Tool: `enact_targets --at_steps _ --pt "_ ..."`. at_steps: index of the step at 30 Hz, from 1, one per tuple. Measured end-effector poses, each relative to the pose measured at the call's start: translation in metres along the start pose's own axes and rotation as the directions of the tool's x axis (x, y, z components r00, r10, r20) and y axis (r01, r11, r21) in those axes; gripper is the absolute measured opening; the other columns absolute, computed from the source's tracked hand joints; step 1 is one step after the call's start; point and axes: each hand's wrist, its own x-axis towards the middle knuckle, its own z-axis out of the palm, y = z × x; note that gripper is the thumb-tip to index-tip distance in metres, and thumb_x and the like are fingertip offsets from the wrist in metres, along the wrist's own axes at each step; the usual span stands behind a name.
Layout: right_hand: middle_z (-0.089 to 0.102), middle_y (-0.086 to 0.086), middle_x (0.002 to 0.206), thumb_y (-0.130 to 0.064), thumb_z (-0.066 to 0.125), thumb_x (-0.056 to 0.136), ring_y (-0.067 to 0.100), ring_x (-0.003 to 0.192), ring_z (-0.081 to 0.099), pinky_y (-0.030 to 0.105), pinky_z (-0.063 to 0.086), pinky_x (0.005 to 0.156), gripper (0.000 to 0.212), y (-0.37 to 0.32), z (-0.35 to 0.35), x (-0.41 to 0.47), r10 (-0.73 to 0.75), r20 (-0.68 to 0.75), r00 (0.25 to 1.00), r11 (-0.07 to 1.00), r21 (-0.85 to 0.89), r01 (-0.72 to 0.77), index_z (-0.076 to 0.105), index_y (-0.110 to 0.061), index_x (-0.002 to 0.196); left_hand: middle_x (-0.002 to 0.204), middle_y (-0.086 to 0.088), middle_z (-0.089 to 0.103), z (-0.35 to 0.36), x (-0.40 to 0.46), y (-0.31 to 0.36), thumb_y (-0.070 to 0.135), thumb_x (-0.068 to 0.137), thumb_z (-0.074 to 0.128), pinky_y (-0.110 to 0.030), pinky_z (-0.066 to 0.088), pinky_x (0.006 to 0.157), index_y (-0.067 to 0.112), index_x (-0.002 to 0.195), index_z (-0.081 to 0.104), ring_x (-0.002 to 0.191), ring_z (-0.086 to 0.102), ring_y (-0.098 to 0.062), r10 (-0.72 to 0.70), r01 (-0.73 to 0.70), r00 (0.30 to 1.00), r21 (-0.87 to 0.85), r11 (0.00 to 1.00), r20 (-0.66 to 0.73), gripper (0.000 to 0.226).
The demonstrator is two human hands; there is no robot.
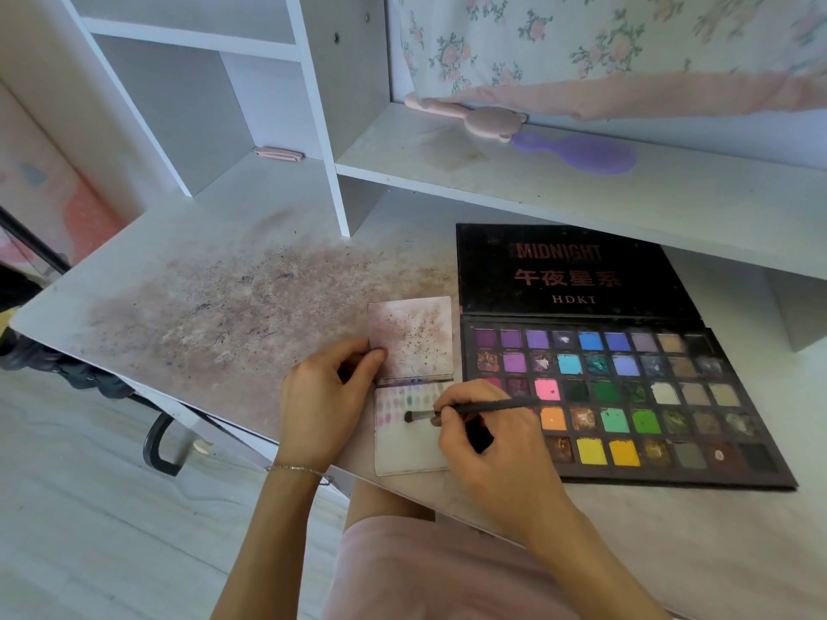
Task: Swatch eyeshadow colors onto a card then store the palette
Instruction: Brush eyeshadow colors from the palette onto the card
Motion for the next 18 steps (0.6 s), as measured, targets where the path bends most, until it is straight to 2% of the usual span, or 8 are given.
enact_targets --at_steps 3,6,9,13,16,18 --pt "0.059 -0.015 0.08 -0.03 0.046 0.08 0.006 0.078 0.058 0.012 0.046 0.063 0.01 0.0 -0.004 -0.001 0.002 -0.119 0.993 0.993 0.118 0.012 0.054 -0.035 0.082 0.079 0.005 0.07 0.0 0.0 0.0 0.024 0.083 0.063 -0.028 0.049 0.07 0.018 0.093 0.071 0.074 0.063 -0.011 -0.006 0.006 1.0 -0.001 1.0 0.0 0.014" --pt "0.062 -0.014 0.084 -0.02 0.049 0.083 0.003 0.081 0.059 0.01 0.046 0.066 0.016 0.001 -0.006 0.0 0.022 -0.197 0.98 0.986 0.165 0.011 0.055 -0.035 0.085 0.08 0.006 0.07 0.0 0.0 0.0 0.024 0.084 0.063 -0.03 0.05 0.073 0.018 0.094 0.071 0.076 0.063 -0.012 -0.006 0.006 1.0 -0.01 1.0 0.008 0.014" --pt "0.061 -0.022 0.091 -0.025 0.047 0.083 0.001 0.08 0.059 0.007 0.044 0.065 0.013 0.0 -0.007 -0.001 0.028 -0.214 0.976 0.983 0.185 0.013 0.054 -0.036 0.085 0.082 0.005 0.07 0.0 0.0 0.0 0.023 0.084 0.062 -0.033 0.051 0.075 0.017 0.095 0.072 0.078 0.063 -0.013 -0.002 0.002 1.0 -0.01 1.0 0.008 0.015" --pt "0.06 -0.019 0.091 -0.029 0.046 0.083 0.003 0.08 0.059 0.008 0.045 0.065 0.014 0.004 -0.015 -0.005 0.03 -0.228 0.973 0.986 0.168 0.009 0.056 -0.036 0.087 0.08 0.007 0.07 -0.001 0.0 -0.001 0.022 0.084 0.063 -0.031 0.051 0.072 0.018 0.093 0.072 0.075 0.063 -0.011 0.013 -0.012 1.0 -0.01 1.0 0.003 0.013" --pt "0.059 -0.013 0.077 -0.015 0.049 0.084 0.004 0.061 0.054 0.008 0.04 0.053 0.021 0.008 -0.029 -0.01 0.058 -0.253 0.966 0.984 0.179 -0.012 0.059 -0.033 0.083 0.077 0.009 0.068 -0.001 0.0 -0.001 0.022 0.084 0.063 -0.029 0.049 0.07 0.019 0.091 0.072 0.073 0.062 -0.008 0.012 -0.012 1.0 -0.008 1.0 0.0 0.012" --pt "0.059 -0.013 0.076 -0.012 0.047 0.083 0.005 0.058 0.053 0.01 0.04 0.048 0.023 0.011 -0.04 -0.013 0.055 -0.291 0.955 0.992 0.126 -0.019 0.057 -0.033 0.083 0.076 0.01 0.067 0.0 0.0 -0.001 0.022 0.084 0.063 -0.028 0.049 0.07 0.019 0.091 0.072 0.072 0.061 -0.007 0.015 -0.015 1.0 -0.006 1.0 0.0 0.012"
